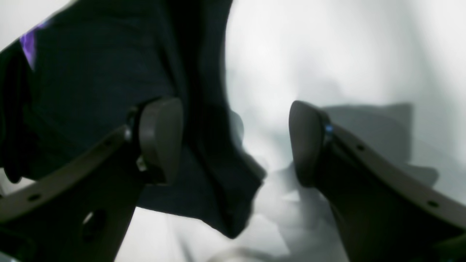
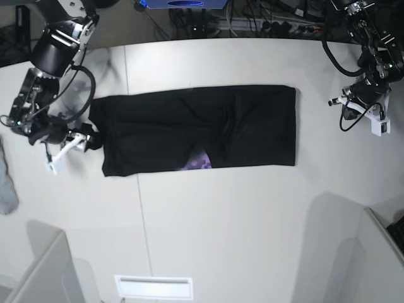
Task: Fold the T-shirt properly
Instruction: 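Release the strip and raise the left gripper away, then grasp the strip's ends again with both grippers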
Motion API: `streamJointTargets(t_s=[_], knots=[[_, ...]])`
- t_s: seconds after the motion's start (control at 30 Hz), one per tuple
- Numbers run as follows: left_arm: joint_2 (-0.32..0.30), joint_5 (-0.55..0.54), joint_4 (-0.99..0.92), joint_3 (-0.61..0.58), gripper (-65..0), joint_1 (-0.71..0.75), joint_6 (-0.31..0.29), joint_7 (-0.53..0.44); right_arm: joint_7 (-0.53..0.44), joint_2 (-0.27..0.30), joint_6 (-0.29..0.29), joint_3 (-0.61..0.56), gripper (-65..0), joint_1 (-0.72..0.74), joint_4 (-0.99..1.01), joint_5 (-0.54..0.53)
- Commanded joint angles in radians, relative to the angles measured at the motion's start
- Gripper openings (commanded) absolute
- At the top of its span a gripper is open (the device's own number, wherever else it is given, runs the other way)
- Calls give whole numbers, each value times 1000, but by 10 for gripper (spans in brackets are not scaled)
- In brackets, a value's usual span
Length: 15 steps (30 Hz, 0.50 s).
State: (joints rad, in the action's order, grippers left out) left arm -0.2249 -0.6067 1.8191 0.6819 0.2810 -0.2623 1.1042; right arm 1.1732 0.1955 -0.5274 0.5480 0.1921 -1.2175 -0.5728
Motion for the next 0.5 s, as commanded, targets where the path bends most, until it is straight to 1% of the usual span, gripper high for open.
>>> streamJointTargets(t_s=[0.0,0.1,0.17,0.2,0.27,0.33,0.4,0.47], knots=[[-18,-3,1,14,-650,4,-1,-11,-11,8,-18,1,-231,25,12,-25],[-20,-2,-3,14,-650,8,-1,-12,-14,5,-46,1,-231,27,46,-25],[-20,-2,-6,8,-650,5,-1,-12,-6,-3,-53,1,-231,19,43,-25],[-20,-2,-6,6,-650,4,-1,-12,12,-3,-53,1,-231,19,44,-26],[-18,-2,-23,5,-650,-1,-1,-12,41,-27,-53,1,-231,16,43,-26],[-18,-2,-43,5,-650,-4,-1,-19,52,-37,-53,-1,-231,5,43,-26],[-18,-2,-54,-12,-650,-9,-1,-55,55,-40,-53,-1,-231,-3,43,-26],[-24,24,-77,-61,-650,-1,-1,-103,55,-60,-53,-38,-231,-13,43,-26]])
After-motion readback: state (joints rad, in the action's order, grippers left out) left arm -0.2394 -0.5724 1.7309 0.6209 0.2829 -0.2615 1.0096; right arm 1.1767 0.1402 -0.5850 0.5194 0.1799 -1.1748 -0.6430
